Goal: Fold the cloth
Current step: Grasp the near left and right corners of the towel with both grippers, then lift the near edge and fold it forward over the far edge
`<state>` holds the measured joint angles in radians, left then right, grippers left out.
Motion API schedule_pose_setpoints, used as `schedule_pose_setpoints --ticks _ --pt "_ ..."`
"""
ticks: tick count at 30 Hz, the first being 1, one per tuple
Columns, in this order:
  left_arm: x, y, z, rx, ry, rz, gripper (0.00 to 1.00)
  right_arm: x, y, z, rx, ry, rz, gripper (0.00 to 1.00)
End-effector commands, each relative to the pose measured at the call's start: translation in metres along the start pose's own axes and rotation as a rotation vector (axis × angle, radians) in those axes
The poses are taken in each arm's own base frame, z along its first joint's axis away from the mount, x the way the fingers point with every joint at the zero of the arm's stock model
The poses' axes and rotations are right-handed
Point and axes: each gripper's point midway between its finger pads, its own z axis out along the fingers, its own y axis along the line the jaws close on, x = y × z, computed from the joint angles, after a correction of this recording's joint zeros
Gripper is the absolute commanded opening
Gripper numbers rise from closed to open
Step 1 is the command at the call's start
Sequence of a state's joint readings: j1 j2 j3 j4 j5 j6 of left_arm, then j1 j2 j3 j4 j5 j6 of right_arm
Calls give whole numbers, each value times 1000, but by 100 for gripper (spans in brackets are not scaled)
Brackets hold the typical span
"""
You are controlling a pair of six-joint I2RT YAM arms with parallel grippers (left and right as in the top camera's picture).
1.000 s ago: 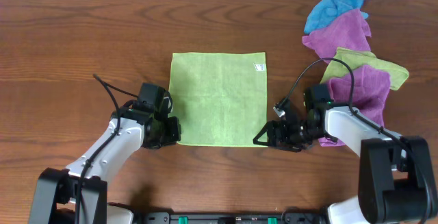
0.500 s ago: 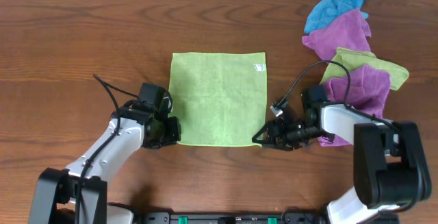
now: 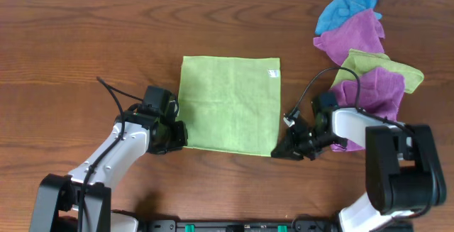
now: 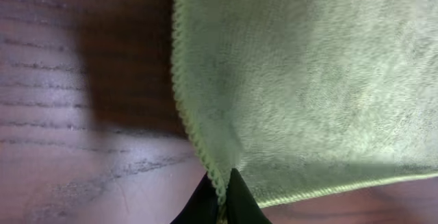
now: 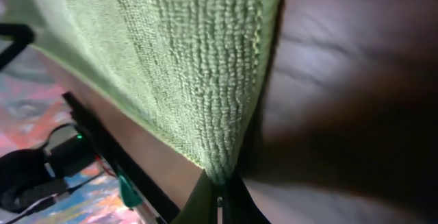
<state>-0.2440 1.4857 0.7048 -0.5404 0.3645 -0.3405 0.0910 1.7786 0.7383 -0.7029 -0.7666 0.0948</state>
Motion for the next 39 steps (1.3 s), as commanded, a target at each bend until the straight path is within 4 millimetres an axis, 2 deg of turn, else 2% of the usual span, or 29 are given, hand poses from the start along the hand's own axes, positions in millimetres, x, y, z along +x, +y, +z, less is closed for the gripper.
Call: schedule_pose_setpoints --ticks 1,5,9,12,18,22,25,29,32,39 --pt "-8 -7 -11 9 -13 0 6 -15 13 -21 50 -74 -62 1" --pt "-10 -17 -36 23 -38 11 6 -18 38 -48 46 -144 -124 2" --pt "-7 -30 -62 73 -99 1 6 -11 57 -66 44 -194 -173 2" --pt "0 -33 -77 92 -123 -3 6 1 67 -67 45 -183 -185 2" --pt "19 -29 -93 85 -119 -13 6 19 77 -56 115 -147 -210 1" --pt "14 -24 -94 54 -146 -24 6 13 77 -55 140 -176 -198 1" --pt "-2 -21 -94 27 -211 -23 6 -3 80 -59 147 -244 -192 1" --pt "-32 -28 -90 45 -294 -10 6 -37 96 -68 110 -385 -240 1" --pt "-57 -32 -72 52 -319 -4 6 -61 100 -71 104 -461 -251 1" --pt "-118 -30 -36 44 -379 1 6 -123 90 -71 104 -501 -208 1"
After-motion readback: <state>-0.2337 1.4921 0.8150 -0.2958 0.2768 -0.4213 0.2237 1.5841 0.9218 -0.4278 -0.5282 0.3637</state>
